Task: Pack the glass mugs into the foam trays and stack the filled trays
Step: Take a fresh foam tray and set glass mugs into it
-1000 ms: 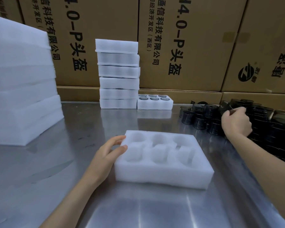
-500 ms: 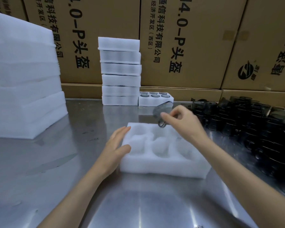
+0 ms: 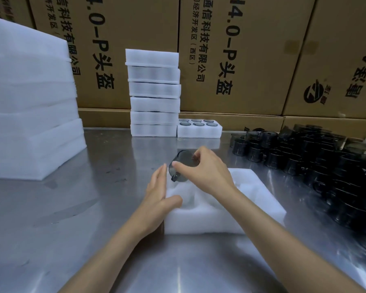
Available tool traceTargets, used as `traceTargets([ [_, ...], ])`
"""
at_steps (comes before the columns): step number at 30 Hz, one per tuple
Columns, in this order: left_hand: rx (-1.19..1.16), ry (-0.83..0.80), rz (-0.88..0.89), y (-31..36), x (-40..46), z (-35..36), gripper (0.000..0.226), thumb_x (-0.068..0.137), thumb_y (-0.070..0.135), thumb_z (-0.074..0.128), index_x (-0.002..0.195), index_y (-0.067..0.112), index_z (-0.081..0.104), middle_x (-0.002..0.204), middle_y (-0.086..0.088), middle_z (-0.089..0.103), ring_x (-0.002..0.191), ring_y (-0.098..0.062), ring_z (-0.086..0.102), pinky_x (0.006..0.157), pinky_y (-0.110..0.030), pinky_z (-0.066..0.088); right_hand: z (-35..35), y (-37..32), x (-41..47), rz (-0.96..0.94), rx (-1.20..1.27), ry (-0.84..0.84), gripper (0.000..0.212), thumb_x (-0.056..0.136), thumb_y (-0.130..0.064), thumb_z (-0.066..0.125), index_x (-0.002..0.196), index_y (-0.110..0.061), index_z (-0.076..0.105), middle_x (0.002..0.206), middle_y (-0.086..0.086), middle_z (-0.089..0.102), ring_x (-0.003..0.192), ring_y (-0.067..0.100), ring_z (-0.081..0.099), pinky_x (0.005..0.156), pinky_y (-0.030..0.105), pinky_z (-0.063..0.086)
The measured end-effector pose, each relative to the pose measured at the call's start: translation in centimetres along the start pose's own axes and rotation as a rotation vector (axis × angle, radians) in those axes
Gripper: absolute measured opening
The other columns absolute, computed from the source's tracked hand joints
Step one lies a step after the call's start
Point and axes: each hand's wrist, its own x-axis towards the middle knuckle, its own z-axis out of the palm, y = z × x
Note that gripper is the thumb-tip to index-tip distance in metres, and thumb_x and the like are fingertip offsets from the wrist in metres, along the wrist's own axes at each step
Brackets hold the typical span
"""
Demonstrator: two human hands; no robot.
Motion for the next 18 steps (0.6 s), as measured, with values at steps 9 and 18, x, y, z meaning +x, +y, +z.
traceTargets([
  [9, 0.012, 0.023, 0.073, -0.16, 0.25, -0.05, 0.087, 0.064, 0.035, 0.052, 0.145, 0.034, 0.023, 0.149, 0.020, 0.026, 0.136, 0.000, 0.017, 0.101, -0.016, 0.019, 0.79, 0.18, -0.36, -0.070, -0.074, 0.003, 0.052, 0.070, -0.071, 0.051, 0.107, -0.035, 0.054, 0.095, -0.012, 0.053, 0.093, 0.012, 0.055, 0.065, 0.028, 0.036],
  [18, -0.007, -0.005, 0.079, 0.34, 0.15, -0.47, 0.081, 0.052, 0.053, 0.046, 0.130, 0.033, 0.044, 0.124, 0.015, 0.049, 0.123, -0.008, 0.033, 0.091, -0.013, 0.029, 0.85, -0.11, -0.32, -0.080, -0.185, -0.002, 0.067, 0.072, -0.080, 0.046, 0.119, -0.033, 0.057, 0.106, -0.006, 0.054, 0.107, 0.018, 0.054, 0.072, 0.030, 0.038],
])
